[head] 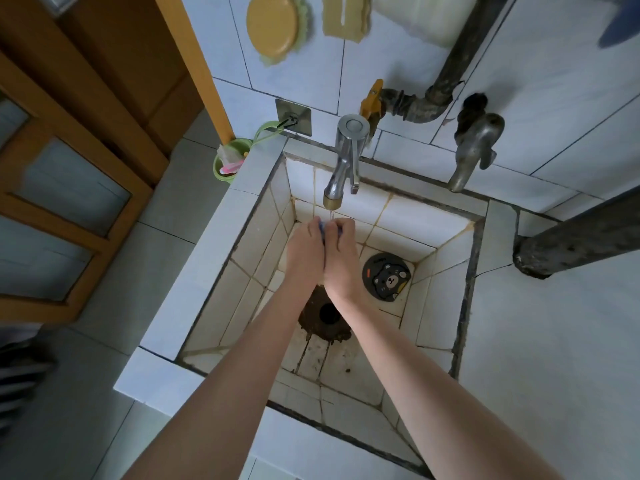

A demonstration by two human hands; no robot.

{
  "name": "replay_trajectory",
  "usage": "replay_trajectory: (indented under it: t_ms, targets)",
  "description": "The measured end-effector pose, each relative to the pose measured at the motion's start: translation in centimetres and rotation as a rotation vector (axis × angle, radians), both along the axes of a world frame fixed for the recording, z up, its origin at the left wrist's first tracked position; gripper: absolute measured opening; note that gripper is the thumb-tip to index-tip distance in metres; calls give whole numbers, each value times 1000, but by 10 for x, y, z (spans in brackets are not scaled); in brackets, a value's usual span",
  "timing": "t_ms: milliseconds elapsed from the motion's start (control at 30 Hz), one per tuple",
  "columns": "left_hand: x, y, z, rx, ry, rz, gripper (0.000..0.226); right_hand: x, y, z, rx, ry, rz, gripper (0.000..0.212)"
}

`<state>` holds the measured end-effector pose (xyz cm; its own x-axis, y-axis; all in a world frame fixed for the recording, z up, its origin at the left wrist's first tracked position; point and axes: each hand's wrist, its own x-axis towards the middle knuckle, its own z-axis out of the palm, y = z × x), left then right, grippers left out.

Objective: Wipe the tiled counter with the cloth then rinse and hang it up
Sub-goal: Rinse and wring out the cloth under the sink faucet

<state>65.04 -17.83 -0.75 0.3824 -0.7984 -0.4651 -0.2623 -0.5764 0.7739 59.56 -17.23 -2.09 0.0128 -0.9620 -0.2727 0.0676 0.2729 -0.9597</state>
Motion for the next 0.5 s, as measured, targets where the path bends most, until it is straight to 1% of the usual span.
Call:
replay_trajectory:
  t_ms: [67,100,133,200,267,300,333,367,400,467,500]
  targets:
    - [2,-4,-4,63,-14,10,49,-3,-10,-4,37,114,6,21]
    - [5,-4,-5,50,-46,-50,49,-4,-15,-6,58,150,23,24]
    - [5,-3,-4,37,39,-30,45,-4,-19,-7,83,162,36,26]
    - [7,-3,-5,-17,45,-68,40,-2,-27,-6,145,164,51,28]
    - [6,-6,-2,-78,80,-29,33,-4,-32,-4,185,168,12,23]
    - [7,-7,-2,-103,101,0,27,-8,-33,-2,193,133,-28,19]
    - [9,-10,0,-116,132,48,23,-12,-31,-2,195,57,-63,13]
    - [12,-12,0,-128,128,68,21,-17,-29,-3,194,-54,-76,7]
    - [15,-14,-1,-127,119,59,20,-23,-24,-3,188,-177,-72,7]
    - [20,-14,-2,-150,140,36,16,-33,-19,-4,186,-378,-78,21]
    - [21,-13,-2,-152,178,45,15,-35,-18,-4,189,-424,-95,26]
